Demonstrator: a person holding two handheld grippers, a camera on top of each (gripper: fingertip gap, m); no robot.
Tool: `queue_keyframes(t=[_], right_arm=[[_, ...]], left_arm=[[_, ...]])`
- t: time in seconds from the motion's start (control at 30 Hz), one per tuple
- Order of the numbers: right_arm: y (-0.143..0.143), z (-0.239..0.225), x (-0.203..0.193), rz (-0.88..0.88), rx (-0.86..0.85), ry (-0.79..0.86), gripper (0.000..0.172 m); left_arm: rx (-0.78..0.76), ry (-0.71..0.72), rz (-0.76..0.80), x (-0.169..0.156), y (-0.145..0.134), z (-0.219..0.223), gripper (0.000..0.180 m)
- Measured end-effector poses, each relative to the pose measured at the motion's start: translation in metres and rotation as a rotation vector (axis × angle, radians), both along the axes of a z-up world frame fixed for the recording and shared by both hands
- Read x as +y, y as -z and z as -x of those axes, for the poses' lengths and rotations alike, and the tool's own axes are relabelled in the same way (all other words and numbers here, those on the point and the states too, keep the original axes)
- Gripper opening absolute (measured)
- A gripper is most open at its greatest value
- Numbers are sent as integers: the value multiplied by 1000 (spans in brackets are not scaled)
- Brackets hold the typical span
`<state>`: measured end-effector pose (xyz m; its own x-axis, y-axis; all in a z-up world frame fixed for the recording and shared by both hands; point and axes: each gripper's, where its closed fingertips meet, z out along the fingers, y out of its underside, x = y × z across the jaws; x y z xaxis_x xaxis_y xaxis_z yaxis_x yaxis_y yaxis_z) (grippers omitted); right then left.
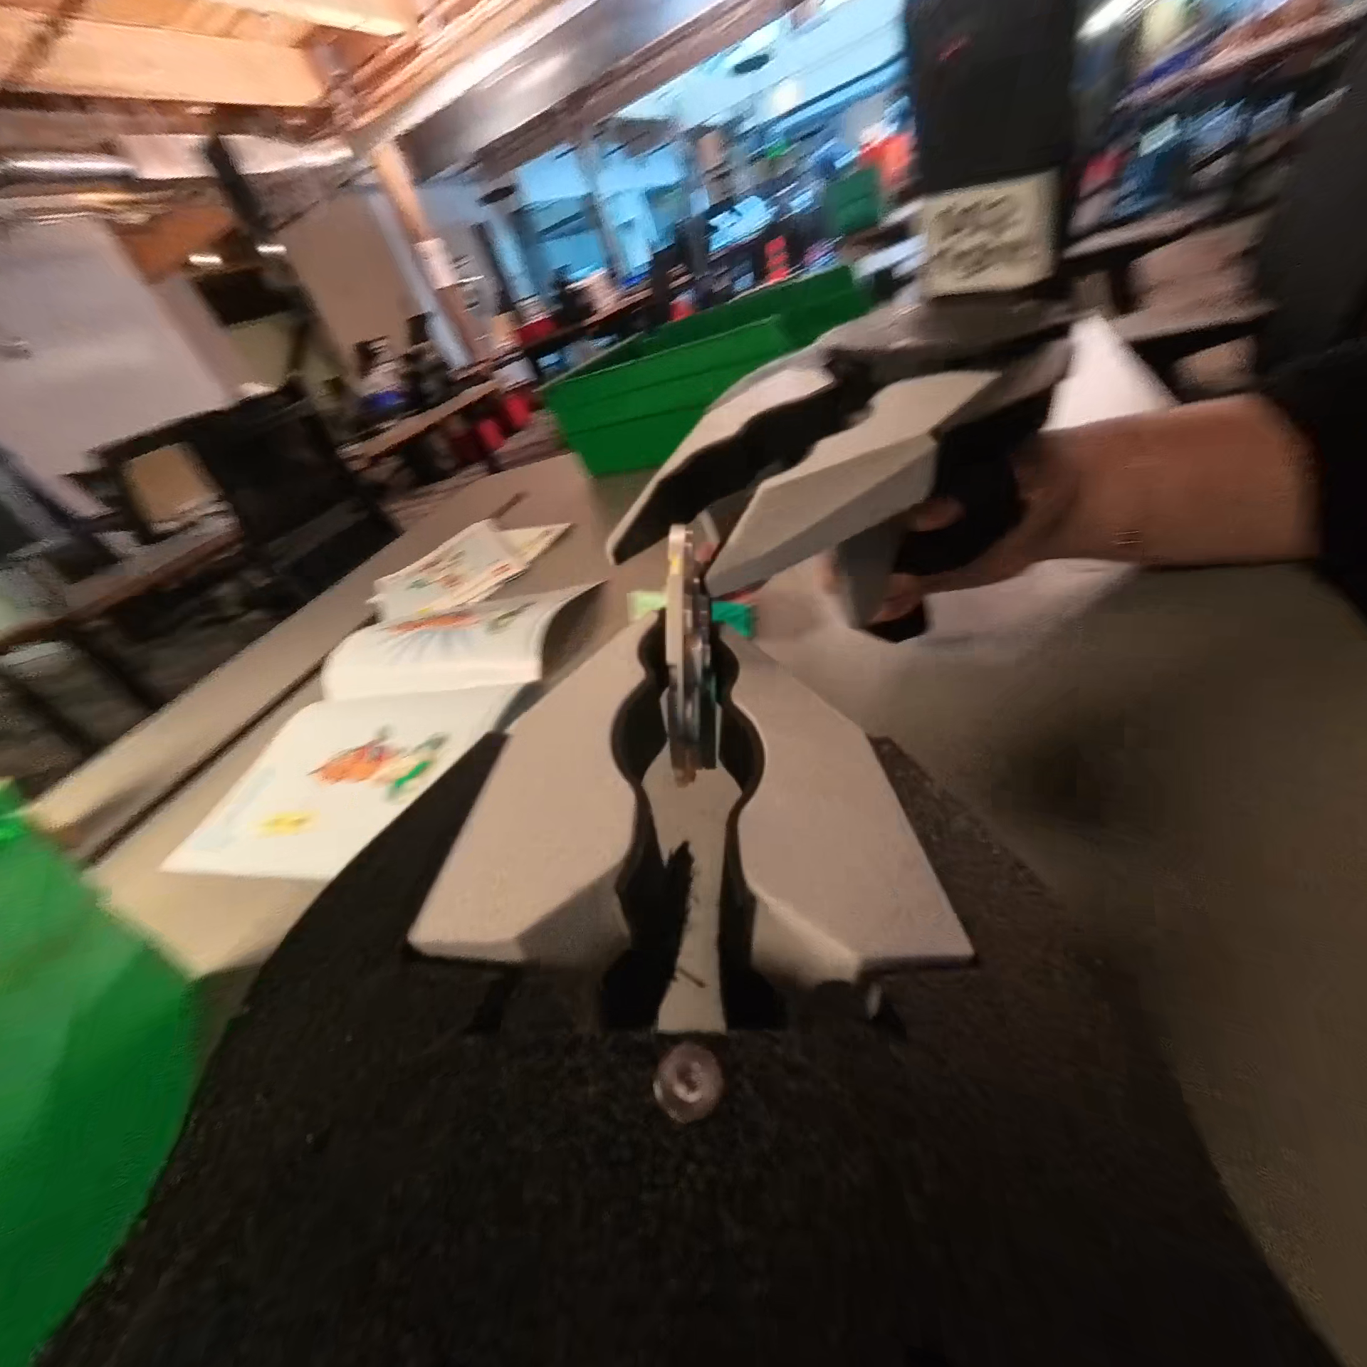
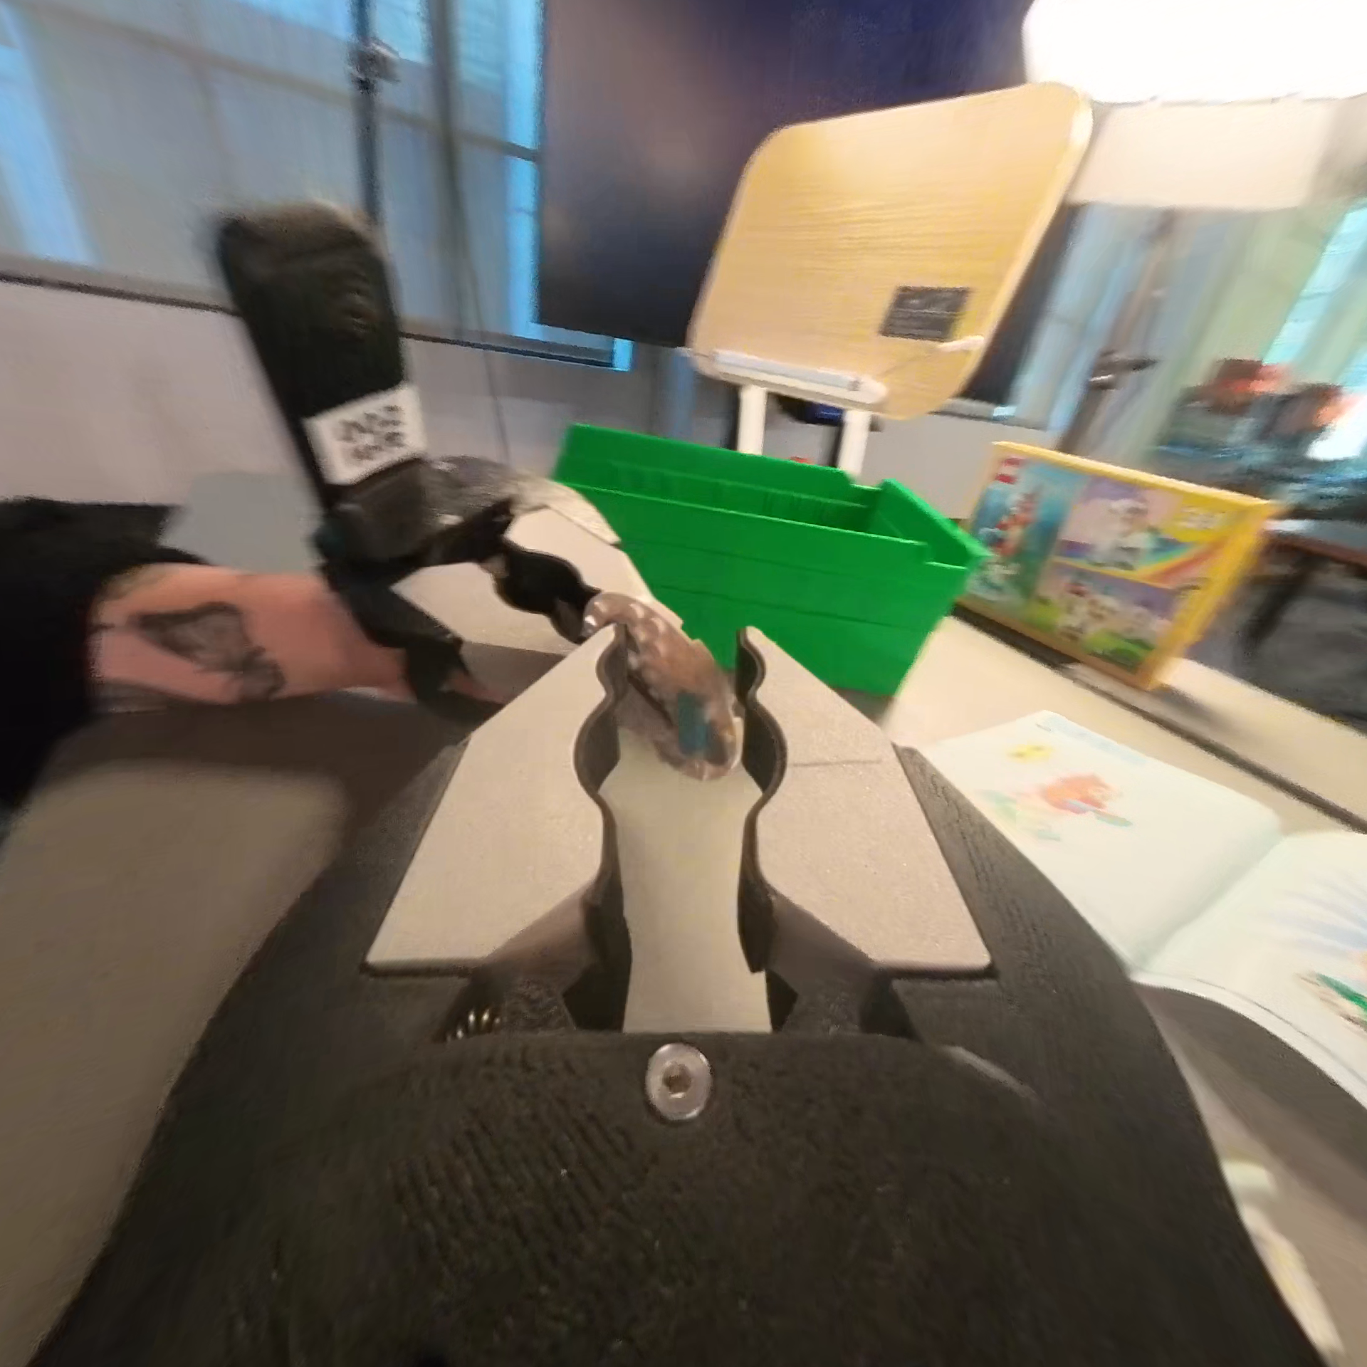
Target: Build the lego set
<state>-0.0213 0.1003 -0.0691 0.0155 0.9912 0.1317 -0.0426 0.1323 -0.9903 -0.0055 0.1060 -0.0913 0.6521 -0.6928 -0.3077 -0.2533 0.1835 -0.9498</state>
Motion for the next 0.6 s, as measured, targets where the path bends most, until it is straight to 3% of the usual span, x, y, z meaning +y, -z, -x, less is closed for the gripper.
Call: queue_keyframes(t=[0.03,0.13,0.2,0.37,0.47,0.6], right_arm=[[0,-3,-6,49,-5,-72,27],[-1,-15,-20,232,-16,-275,20],[-6,-20,-25,330,3,-368,4],[-13,-20,-16,398,60,-342,1],[-24,-25,-2,493,160,-325,1],[-37,-34,6,598,272,-359,1]], left_arm=[[-45,79,39,-8,-2,-5,4],[-125,211,124,-23,-5,-15,4],[-127,250,160,-26,-3,-19,4],[-282,287,275,-24,-9,-18,8],[-390,291,304,-21,-18,-12,24],[-465,295,303,-19,-26,-9,29]])
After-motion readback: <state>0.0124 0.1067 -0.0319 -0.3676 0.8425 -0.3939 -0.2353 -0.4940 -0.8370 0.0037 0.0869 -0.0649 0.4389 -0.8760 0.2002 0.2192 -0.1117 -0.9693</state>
